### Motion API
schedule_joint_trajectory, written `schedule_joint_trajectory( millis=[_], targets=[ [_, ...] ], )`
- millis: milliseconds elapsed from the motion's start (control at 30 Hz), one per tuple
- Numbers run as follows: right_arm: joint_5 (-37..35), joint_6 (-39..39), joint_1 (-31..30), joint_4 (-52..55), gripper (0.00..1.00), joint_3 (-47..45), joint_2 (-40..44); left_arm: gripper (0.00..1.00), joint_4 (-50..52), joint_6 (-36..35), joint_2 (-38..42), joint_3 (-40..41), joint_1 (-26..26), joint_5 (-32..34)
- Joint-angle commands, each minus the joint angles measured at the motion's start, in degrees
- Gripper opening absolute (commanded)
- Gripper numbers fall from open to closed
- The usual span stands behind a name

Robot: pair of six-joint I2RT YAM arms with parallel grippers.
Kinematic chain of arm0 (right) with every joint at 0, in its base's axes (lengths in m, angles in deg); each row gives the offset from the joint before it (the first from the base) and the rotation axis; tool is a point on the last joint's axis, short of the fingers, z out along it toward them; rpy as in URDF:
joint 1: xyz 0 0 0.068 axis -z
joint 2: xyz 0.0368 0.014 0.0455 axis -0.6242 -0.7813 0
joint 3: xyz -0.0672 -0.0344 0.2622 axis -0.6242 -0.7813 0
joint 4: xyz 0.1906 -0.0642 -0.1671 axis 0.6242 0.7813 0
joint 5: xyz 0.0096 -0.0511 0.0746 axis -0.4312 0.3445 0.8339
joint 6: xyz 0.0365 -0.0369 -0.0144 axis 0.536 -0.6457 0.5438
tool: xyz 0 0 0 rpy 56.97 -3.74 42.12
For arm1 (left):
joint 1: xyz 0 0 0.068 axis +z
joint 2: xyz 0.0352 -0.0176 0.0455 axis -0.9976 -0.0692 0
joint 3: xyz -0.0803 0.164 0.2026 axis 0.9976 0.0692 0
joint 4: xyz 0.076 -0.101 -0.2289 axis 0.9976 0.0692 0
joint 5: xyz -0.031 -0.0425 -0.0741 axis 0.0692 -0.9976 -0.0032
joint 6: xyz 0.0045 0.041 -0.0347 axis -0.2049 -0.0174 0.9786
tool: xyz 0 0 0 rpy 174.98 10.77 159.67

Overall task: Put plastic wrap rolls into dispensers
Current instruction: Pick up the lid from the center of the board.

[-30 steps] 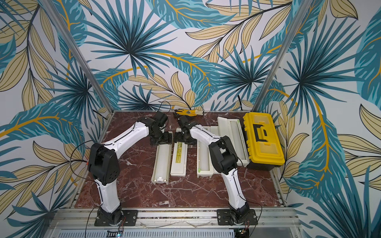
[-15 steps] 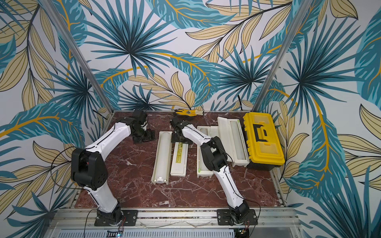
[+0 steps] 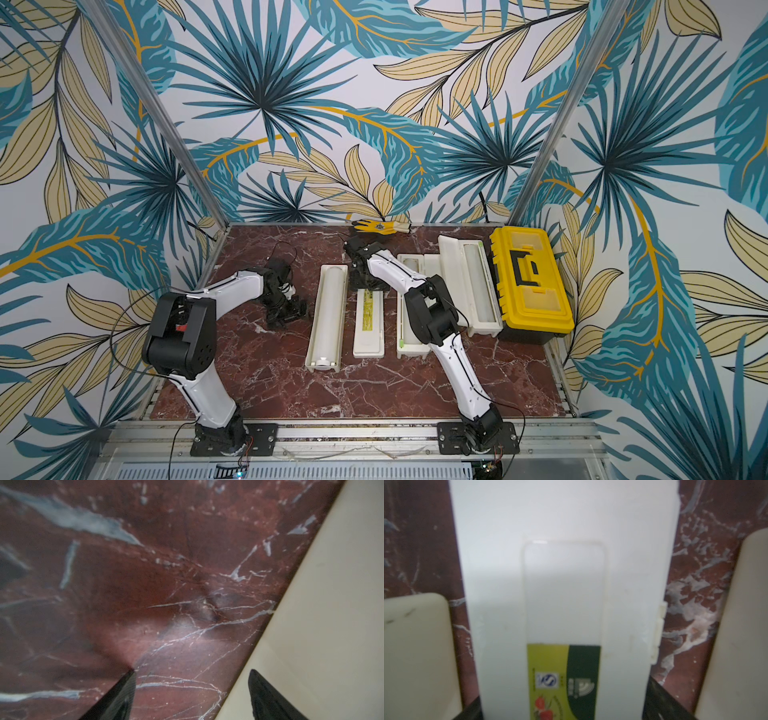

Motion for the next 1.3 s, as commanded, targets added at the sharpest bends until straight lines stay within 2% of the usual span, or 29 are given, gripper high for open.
schedule_joint_trajectory(
  millis=[0,267,500,733,967,1267],
  targets=[
    [3.23,-1.87,0.74,-0.19,0.79,-1.67,3.64,0.84,-3.50,-0.46,-0.34,4.18,-0.42,-4.83],
    [4.88,-5.58,1.45,0.67,0.75,-1.76,13.11,0.82,-6.11,0.91,-1.11,2.32,-4.15,-7.90],
    [9.53,-6.48,1.94,3.79,0.73,-1.74,16.79,0.82,-6.49,0.64,-4.53,-2.17,-6.31,-8.38],
    [16.01,-7.87,1.20,5.33,0.71,-2.41,17.50,0.82,-7.03,-0.49,-9.04,-9.16,-6.93,-8.50],
    [14.38,-8.98,-0.26,6.64,0.71,-1.56,17.16,0.83,-7.11,-1.95,-10.63,-12.70,-4.17,-5.06],
    [13.11,-9.49,-1.90,9.33,0.71,1.86,14.80,0.83,-7.97,-2.08,-17.68,-21.19,-3.82,-6.24]
  ],
)
